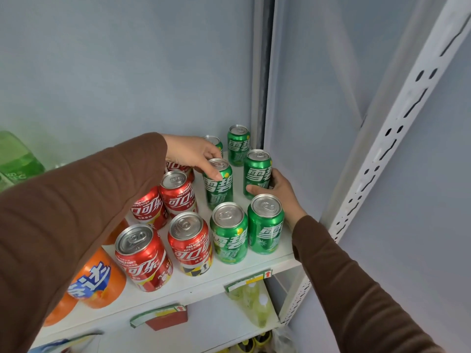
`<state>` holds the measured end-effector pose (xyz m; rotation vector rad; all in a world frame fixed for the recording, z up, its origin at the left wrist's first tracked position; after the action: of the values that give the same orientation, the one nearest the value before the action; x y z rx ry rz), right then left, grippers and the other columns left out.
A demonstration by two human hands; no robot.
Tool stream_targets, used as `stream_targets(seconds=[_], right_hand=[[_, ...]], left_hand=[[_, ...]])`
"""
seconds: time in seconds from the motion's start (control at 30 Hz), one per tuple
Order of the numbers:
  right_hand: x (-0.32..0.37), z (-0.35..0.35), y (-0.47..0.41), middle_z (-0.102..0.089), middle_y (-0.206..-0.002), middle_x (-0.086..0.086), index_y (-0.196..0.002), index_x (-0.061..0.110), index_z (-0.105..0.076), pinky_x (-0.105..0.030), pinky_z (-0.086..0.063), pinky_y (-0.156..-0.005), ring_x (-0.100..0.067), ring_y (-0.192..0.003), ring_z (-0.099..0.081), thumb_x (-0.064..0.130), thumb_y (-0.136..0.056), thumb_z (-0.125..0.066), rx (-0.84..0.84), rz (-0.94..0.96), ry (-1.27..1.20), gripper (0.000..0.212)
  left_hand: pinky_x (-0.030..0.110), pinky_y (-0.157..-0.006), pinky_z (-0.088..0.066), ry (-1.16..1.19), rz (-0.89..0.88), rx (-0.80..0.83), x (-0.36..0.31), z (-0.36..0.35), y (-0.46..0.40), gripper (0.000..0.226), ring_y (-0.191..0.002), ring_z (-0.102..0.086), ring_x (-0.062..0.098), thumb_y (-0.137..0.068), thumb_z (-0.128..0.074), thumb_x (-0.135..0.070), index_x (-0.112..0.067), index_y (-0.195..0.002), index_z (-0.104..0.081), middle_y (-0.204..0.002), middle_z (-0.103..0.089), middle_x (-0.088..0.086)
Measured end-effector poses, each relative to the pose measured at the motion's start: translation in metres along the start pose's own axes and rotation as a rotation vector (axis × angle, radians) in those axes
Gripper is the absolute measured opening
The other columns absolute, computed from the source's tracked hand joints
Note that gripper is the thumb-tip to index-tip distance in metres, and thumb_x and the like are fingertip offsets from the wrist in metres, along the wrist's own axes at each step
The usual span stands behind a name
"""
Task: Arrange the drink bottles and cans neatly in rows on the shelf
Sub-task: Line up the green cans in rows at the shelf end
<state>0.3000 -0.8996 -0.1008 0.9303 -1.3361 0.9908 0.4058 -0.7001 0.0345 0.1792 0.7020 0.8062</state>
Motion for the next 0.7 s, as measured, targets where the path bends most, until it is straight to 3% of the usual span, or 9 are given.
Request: stream_targets(seconds=[0.17, 0.3, 0.4, 0.57, 0.7], right_hand=[[0.012, 0.003, 0.002, -0.075, -0.115, -0.001, -0.125, 0.013, -0.066, -0.031, -0.06, -0.088, -0.02, -0.105, -0.073, 0.013, -0.08, -0.086, -0.011, 0.003, -0.07, 0.05], [0.024, 0.002, 0.003, -0.077, -0.111, 0.005, -0.123, 0.019, -0.069, -0.02, -0.058, -0.078, -0.011, -0.098, -0.075, 0.02, -0.083, -0.084, -0.016, 0.006, -0.113, 0.043], [0.028, 0.0, 0.001, -0.077, -0.111, 0.006, -0.125, 0.019, -0.069, -0.019, -0.058, -0.077, -0.01, -0.098, -0.075, 0.021, -0.083, -0.083, -0.014, 0.011, -0.145, 0.044], [0.029, -0.001, -0.002, -0.077, -0.115, 0.005, -0.128, 0.022, -0.067, -0.027, -0.059, -0.089, -0.012, -0.105, -0.073, 0.027, -0.081, -0.085, -0.034, 0.025, -0.192, 0.051], [0.027, -0.001, -0.003, -0.078, -0.113, 0.006, -0.123, 0.024, -0.069, -0.03, -0.058, -0.092, -0.012, -0.104, -0.073, 0.026, -0.081, -0.086, -0.053, 0.028, -0.239, 0.045]], left_hand=[[0.029, -0.095, -0.054, 0.159, -0.012, -0.022, 0.002, 0.009, -0.001, 0.036, -0.108, -0.07, 0.021, -0.084, -0.078, -0.032, -0.013, -0.113, -0.068, -0.113, -0.074, 0.005], [0.022, -0.083, -0.056, 0.193, -0.046, -0.037, 0.0, 0.019, -0.001, 0.091, -0.104, -0.071, 0.015, -0.05, -0.083, -0.073, -0.013, -0.116, -0.07, -0.111, -0.076, 0.002], [0.019, -0.081, -0.056, 0.19, -0.062, -0.032, -0.003, 0.025, -0.005, 0.105, -0.105, -0.071, 0.014, -0.04, -0.081, -0.079, -0.012, -0.12, -0.069, -0.113, -0.076, 0.001], [0.015, -0.074, -0.055, 0.157, -0.032, -0.024, -0.014, 0.033, -0.01, 0.102, -0.096, -0.073, 0.011, -0.036, -0.08, -0.081, -0.015, -0.112, -0.071, -0.105, -0.078, -0.002], [0.017, -0.075, -0.054, 0.136, -0.001, -0.037, -0.022, 0.037, -0.014, 0.068, -0.098, -0.073, 0.017, -0.067, -0.077, -0.06, -0.01, -0.112, -0.07, -0.104, -0.077, 0.002]])
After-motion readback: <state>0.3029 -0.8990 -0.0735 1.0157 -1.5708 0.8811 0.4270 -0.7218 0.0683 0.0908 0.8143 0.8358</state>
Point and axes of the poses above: each hand's wrist, its own y-axis away from the middle knuckle, its own z-axis out of the back of the hand, x = y × z, the point moved 2 cm from there along -y, towards the middle knuckle
